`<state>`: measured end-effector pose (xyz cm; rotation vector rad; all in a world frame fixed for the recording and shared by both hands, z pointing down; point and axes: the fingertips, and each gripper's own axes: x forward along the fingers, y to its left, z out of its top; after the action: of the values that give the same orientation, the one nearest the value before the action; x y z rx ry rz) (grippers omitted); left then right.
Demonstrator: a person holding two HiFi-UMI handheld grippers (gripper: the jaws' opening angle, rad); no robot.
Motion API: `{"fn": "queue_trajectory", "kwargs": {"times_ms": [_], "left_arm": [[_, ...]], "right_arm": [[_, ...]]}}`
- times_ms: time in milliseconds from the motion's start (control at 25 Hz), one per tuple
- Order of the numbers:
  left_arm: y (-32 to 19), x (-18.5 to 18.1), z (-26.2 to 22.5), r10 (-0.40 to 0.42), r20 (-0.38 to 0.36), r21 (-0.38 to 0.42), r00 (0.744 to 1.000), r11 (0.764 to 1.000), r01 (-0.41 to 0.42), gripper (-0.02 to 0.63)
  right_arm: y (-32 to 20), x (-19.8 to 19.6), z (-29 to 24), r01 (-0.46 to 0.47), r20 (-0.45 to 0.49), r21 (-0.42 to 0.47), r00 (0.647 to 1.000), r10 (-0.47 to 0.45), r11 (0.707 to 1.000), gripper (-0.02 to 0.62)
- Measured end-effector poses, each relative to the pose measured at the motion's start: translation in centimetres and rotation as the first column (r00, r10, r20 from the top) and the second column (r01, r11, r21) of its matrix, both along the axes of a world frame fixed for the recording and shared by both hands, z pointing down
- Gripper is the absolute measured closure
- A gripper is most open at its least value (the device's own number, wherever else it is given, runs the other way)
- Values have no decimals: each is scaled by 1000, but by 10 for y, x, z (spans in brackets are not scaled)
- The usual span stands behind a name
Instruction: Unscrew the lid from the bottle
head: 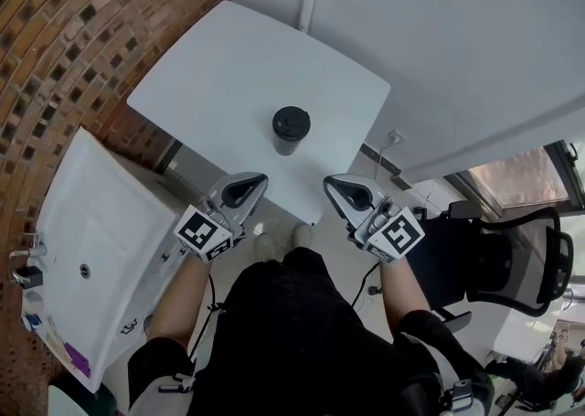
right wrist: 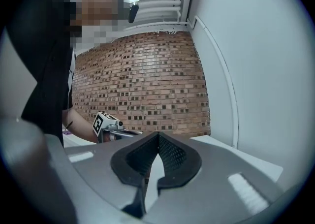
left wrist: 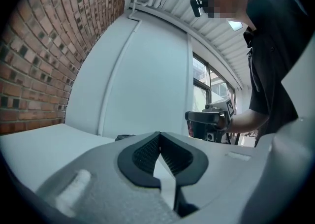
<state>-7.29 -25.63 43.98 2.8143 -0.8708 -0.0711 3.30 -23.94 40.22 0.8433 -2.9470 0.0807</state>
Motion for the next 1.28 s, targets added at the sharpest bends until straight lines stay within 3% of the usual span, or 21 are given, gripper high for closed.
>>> {"fn": "queue_trajectory", "kwargs": {"times_ms": [120,240,400,600,720,840,1000,1120,1280], "left_arm": [[-11,7,14,15,22,3,1000,1000,-15,598],[-23,10,39,18,58,-46,998,999,-15,542],[-48,17,66,-11,127,-71,992,997,20,423],[-65,16,76,-92,94,-76,991,992,99,344],[-77,15,87,-147,125,-62,981,986,156,217],[-92,18,102,-163,152,-67,975,982,175,207],[-109,30,116,-154,96,-66,983,985,161,198],[-119,36,128,-148,115,-61,982,986,156,198],[-116,48,158,-122,122,-109,985,985,135,198]], "right_arm": [[-14,5,12,4,17,-49,1000,-3,999,589],[-29,14,31,11,16,-64,1000,-10,998,589],[-46,22,43,28,11,-99,1000,-27,995,589],[-69,23,56,60,7,-122,998,-59,991,589],[-88,28,62,72,-2,-128,997,-73,989,589],[-108,32,68,81,-11,-130,996,-83,988,589],[-124,35,76,79,-25,-136,996,-83,988,589],[-130,36,92,72,-33,-140,996,-77,988,589],[-131,48,118,34,-39,-181,998,-42,983,589]]}}
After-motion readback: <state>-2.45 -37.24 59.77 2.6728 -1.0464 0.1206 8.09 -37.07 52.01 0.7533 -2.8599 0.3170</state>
